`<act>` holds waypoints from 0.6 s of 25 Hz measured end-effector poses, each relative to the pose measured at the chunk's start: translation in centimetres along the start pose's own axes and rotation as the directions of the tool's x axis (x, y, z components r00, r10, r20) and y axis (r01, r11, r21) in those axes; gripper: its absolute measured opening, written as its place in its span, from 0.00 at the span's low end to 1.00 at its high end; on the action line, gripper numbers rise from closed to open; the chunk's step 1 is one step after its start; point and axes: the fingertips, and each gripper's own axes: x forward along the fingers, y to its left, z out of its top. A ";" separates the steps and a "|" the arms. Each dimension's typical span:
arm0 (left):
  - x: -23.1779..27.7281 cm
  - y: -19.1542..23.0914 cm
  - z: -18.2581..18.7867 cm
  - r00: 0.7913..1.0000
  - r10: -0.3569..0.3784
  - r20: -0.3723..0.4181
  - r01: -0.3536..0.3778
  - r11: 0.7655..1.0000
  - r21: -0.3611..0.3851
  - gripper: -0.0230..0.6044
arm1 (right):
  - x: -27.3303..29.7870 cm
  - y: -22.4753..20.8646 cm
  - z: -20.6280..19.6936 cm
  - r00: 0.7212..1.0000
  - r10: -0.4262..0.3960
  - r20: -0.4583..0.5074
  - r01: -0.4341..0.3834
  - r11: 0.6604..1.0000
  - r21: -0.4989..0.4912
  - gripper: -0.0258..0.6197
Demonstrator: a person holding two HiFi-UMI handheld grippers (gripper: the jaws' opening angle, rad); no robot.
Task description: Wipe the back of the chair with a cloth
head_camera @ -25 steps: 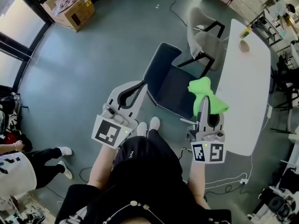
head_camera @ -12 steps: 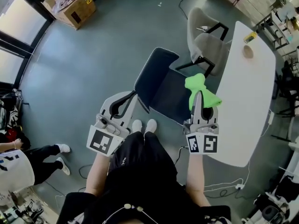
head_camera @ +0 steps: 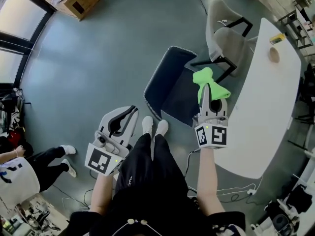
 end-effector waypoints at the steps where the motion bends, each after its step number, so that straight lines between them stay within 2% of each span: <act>1: -0.1 0.3 -0.6 1.000 0.001 -0.009 -0.001 1.000 -0.008 0.05 | 0.8 -0.1 -0.9 1.000 -0.006 -0.011 0.006 1.000 -0.005 0.07; 5: 0.0 1.6 -3.7 0.999 -0.019 -0.045 0.017 0.999 -0.037 0.21 | 4.1 -0.6 -4.3 0.998 -0.038 -0.055 0.037 0.999 -0.026 0.07; 15: 0.6 5.4 -10.8 0.996 -0.061 -0.061 0.051 0.988 -0.149 0.22 | 10.6 -2.0 -12.2 0.982 -0.155 -0.106 0.147 0.986 -0.077 0.07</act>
